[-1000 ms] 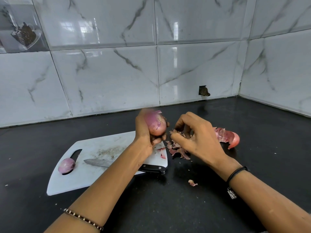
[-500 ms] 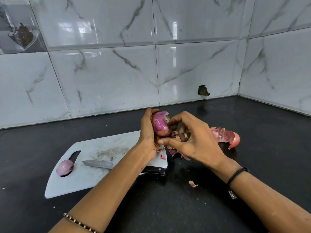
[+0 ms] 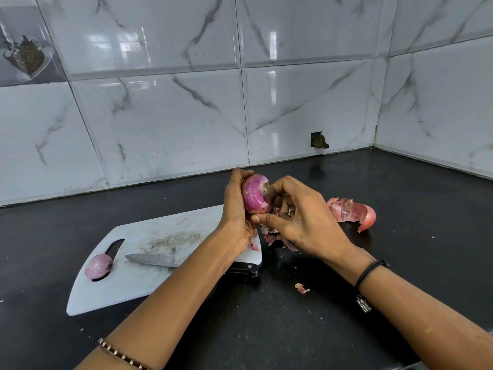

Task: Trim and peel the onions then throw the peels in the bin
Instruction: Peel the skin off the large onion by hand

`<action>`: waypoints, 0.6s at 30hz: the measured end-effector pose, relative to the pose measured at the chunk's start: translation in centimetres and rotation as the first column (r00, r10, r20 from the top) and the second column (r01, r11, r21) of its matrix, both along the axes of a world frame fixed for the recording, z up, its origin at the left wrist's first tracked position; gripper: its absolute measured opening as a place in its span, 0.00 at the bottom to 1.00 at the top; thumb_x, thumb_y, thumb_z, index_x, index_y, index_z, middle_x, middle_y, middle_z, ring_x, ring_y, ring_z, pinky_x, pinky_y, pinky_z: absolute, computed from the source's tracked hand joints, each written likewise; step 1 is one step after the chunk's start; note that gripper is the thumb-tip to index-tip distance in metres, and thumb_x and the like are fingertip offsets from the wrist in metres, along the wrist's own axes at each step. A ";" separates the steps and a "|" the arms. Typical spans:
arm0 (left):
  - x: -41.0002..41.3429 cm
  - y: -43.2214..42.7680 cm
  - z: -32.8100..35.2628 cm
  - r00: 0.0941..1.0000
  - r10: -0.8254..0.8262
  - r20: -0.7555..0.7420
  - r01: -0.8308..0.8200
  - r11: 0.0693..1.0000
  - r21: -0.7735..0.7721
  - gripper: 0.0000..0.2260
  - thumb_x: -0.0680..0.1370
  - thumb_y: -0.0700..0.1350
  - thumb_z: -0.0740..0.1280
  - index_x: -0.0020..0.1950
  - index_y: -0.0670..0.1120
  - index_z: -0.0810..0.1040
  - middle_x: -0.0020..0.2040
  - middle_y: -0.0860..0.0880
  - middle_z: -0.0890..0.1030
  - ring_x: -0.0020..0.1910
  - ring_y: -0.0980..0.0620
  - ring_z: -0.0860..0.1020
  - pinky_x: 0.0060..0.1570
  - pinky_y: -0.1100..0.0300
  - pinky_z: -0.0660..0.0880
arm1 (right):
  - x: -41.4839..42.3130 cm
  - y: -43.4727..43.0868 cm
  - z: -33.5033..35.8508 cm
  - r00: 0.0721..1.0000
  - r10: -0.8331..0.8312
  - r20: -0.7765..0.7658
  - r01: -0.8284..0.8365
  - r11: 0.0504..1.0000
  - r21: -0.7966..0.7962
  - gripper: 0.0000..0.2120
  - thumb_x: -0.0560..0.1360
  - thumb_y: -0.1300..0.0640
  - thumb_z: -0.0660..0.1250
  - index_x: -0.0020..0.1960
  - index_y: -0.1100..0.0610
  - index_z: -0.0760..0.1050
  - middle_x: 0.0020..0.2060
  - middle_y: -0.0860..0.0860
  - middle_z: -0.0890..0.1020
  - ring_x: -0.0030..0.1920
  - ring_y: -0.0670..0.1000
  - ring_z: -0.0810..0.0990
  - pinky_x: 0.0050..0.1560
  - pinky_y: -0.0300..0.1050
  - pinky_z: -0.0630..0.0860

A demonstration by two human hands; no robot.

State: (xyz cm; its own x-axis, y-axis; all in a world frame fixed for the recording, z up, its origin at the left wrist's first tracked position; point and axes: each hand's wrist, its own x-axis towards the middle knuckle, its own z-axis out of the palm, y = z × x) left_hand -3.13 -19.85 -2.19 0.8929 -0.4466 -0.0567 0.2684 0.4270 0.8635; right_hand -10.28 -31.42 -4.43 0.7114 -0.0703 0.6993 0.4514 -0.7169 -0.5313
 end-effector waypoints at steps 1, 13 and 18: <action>0.1 0.0 0.0 1.000 0.004 0.005 -0.004 1.000 0.004 0.12 0.79 0.53 0.64 0.48 0.44 0.77 0.33 0.47 0.80 0.30 0.49 0.78 0.29 0.61 0.77 | 0.0 0.1 0.0 1.000 0.000 0.006 0.000 1.000 -0.019 0.17 0.70 0.49 0.81 0.48 0.55 0.75 0.42 0.47 0.77 0.38 0.50 0.75 0.38 0.41 0.74; 0.1 0.1 -0.1 0.999 0.027 0.021 -0.027 1.000 -0.013 0.12 0.80 0.53 0.64 0.46 0.45 0.78 0.36 0.47 0.80 0.32 0.50 0.78 0.28 0.62 0.76 | -0.4 0.4 0.4 1.000 0.005 -0.004 -0.004 0.992 0.124 0.24 0.65 0.54 0.84 0.52 0.54 0.72 0.38 0.51 0.82 0.36 0.47 0.80 0.43 0.36 0.75; -0.1 0.0 -0.1 0.999 0.003 0.033 -0.004 1.000 0.014 0.12 0.80 0.53 0.63 0.45 0.46 0.77 0.34 0.48 0.81 0.30 0.52 0.78 0.26 0.64 0.75 | -0.3 0.3 0.4 1.000 -0.012 -0.013 0.013 0.994 0.109 0.25 0.66 0.53 0.84 0.52 0.55 0.72 0.35 0.51 0.81 0.35 0.48 0.79 0.40 0.37 0.76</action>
State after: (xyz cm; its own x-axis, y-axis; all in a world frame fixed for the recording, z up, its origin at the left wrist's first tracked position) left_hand -3.19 -19.82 -2.30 0.8960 -0.4428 -0.0338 0.2385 0.4156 0.8777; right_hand -10.59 -31.10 -4.07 0.7188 -0.1550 0.6777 0.4353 -0.6596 -0.6126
